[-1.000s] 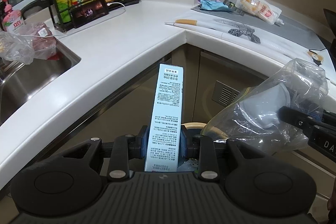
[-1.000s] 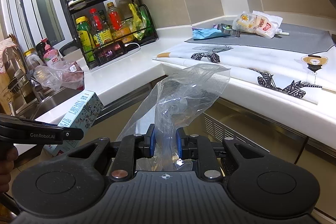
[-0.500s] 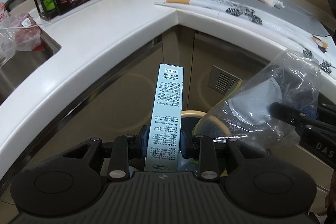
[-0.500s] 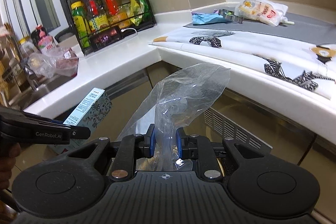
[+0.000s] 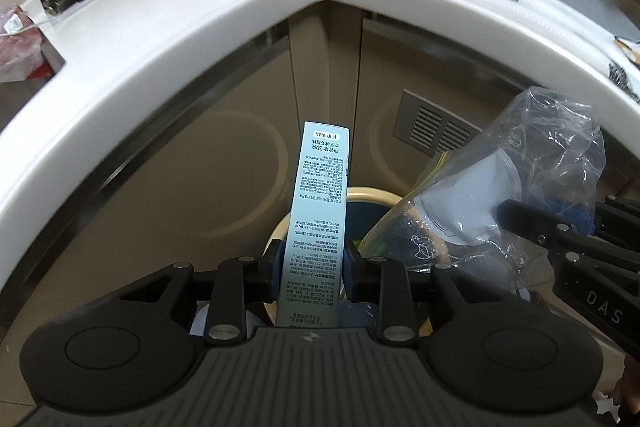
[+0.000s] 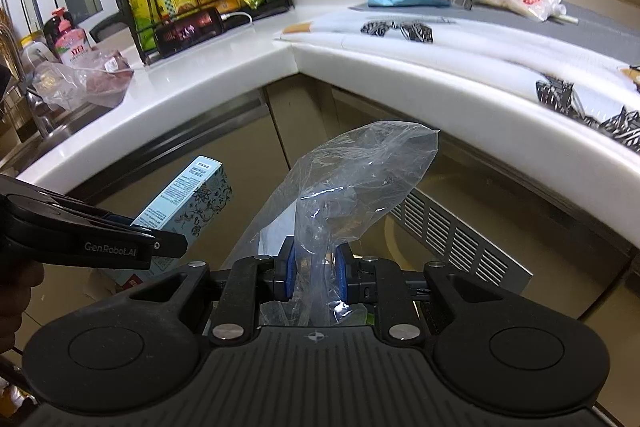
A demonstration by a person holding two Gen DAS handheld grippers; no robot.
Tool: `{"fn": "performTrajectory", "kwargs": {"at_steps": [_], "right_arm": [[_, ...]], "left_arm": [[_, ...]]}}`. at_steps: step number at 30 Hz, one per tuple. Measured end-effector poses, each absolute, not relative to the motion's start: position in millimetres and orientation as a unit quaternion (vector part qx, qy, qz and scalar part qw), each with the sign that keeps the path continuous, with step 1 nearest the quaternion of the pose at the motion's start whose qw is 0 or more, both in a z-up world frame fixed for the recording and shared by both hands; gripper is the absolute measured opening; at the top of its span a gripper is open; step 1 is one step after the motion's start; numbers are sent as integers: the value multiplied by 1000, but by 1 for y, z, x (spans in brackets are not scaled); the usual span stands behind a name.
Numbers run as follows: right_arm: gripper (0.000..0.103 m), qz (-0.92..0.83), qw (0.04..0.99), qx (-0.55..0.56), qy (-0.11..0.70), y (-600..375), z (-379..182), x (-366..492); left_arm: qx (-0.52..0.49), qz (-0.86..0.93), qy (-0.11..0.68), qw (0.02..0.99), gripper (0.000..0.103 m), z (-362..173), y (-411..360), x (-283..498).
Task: Collect trash
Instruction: 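Carry the carton and plastic bag down over the trash bin with both tools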
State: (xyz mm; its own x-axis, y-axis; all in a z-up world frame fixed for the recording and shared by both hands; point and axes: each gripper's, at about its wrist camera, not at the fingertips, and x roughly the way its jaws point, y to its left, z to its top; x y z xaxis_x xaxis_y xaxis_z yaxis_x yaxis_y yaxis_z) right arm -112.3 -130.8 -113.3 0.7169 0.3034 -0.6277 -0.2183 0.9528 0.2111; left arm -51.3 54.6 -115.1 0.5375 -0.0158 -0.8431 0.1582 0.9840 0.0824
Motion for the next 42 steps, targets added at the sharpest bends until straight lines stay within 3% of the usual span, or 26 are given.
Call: {"fn": "performTrajectory", "kwargs": {"at_steps": [10, 42], "right_arm": [[22, 135, 911, 36, 388, -125, -149, -85], [22, 138, 880, 17, 455, -103, -202, -41]], "left_arm": [[88, -47, 525, 846, 33, -164, 48, -22], [113, -44, 579, 806, 33, -222, 36, 4]]}}
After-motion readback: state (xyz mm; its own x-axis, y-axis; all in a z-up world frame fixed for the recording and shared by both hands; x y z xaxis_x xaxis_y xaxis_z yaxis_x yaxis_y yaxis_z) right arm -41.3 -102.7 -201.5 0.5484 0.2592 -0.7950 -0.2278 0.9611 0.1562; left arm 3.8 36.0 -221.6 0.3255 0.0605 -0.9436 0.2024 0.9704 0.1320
